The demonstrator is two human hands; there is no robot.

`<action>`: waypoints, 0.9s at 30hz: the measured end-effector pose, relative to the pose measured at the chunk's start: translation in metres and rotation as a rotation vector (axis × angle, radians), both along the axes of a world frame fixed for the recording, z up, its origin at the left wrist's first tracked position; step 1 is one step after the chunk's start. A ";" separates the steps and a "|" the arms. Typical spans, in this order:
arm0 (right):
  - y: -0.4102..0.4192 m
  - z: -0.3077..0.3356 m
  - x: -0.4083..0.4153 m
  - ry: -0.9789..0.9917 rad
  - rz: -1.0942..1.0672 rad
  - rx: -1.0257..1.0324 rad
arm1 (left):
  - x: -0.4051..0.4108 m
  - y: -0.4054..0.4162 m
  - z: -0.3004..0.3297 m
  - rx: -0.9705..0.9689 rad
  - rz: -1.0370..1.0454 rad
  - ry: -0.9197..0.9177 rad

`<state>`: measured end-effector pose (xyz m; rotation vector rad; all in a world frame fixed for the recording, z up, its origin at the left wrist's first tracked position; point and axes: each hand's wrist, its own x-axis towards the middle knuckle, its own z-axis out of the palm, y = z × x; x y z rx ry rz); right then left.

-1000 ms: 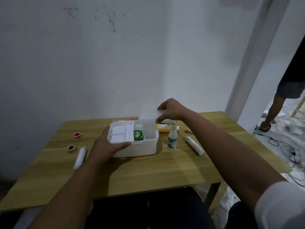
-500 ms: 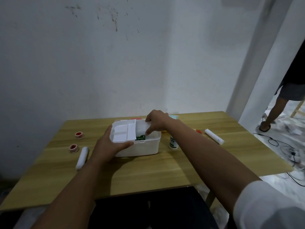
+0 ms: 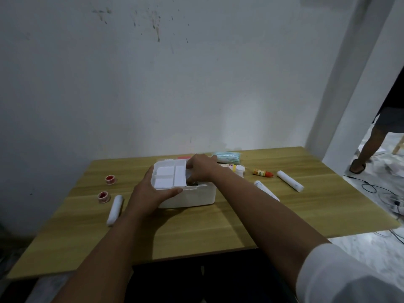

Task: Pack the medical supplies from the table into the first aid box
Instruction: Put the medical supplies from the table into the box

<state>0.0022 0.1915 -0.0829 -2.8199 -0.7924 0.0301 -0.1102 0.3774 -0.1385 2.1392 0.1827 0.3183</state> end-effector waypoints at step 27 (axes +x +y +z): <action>-0.137 -0.029 0.133 0.091 -0.363 0.025 | 0.003 0.003 -0.003 -0.028 -0.014 -0.057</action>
